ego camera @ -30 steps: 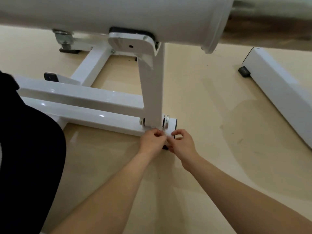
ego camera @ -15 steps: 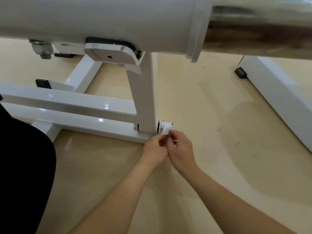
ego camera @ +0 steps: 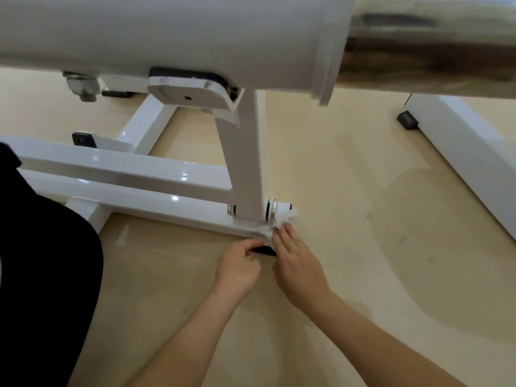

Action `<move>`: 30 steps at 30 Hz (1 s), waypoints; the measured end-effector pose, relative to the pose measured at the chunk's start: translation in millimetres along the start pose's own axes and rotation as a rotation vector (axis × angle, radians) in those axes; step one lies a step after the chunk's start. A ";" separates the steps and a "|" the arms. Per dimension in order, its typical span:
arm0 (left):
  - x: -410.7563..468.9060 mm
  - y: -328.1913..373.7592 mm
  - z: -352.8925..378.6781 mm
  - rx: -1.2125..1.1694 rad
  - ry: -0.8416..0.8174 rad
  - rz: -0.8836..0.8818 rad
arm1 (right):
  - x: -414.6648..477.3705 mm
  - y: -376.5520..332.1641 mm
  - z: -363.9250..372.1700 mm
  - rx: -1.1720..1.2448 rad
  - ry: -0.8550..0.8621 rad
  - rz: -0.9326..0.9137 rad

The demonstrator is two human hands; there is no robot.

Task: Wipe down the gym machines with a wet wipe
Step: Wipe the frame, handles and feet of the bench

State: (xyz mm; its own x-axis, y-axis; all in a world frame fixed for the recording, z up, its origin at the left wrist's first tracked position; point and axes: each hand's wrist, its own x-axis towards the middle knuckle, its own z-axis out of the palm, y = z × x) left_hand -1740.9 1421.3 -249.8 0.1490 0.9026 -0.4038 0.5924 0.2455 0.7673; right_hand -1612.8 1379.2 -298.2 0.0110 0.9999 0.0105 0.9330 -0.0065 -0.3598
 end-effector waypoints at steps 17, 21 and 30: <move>-17.9 -32.4 -15.7 0.159 -0.010 0.020 | 14.6 -18.7 22.5 0.030 -0.036 -0.092; -6.8 -16.1 -3.9 0.579 -0.220 0.255 | -14.5 7.2 13.4 0.085 0.101 -0.002; 14.4 -24.0 -25.0 0.995 -0.284 0.139 | 15.6 -29.3 24.6 0.028 -0.014 -0.058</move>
State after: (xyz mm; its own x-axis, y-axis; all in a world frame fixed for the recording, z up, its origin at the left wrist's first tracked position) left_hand -1772.8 1437.3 -261.6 0.3697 0.7528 -0.5447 0.9214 -0.3725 0.1106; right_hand -1648.8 1395.4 -310.5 -0.0483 0.9986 0.0194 0.9213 0.0521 -0.3853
